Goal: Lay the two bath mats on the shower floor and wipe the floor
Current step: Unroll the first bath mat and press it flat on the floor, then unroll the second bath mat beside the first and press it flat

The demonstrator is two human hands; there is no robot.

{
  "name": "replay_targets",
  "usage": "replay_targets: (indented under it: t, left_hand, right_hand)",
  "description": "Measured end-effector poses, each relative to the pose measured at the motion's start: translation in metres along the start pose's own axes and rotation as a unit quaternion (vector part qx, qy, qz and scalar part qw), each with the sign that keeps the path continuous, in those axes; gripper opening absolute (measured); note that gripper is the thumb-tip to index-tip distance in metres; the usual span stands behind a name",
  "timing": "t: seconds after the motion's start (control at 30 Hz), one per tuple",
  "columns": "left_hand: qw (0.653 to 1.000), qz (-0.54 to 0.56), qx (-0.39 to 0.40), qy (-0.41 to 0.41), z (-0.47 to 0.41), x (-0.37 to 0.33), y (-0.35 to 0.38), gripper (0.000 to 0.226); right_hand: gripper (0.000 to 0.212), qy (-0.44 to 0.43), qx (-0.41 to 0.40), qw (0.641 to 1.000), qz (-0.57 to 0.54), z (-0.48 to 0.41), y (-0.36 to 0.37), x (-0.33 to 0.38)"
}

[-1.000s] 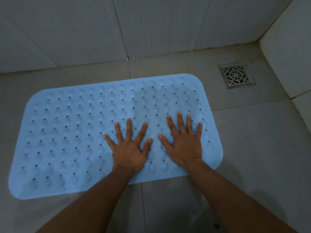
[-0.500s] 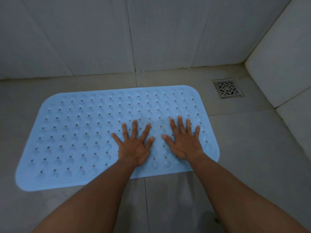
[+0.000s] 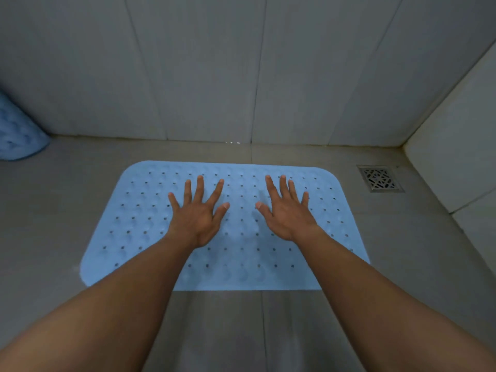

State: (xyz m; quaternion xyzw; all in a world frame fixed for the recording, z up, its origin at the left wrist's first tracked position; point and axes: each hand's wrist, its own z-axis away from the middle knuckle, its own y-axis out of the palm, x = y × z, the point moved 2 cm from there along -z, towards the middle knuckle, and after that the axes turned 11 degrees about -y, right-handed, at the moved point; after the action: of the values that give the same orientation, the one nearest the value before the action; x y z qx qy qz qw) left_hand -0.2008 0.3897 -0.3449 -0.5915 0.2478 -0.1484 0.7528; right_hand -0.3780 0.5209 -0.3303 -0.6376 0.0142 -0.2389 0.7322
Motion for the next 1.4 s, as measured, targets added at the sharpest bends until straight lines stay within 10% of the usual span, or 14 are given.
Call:
replay_targets:
  t: [1.4]
  left_hand:
    - [0.931,0.200,-0.225,-0.203,-0.066,0.455,-0.392,0.059]
  right_hand:
    - [0.082,-0.326,-0.021,0.945,0.020,-0.287,-0.227,0.540]
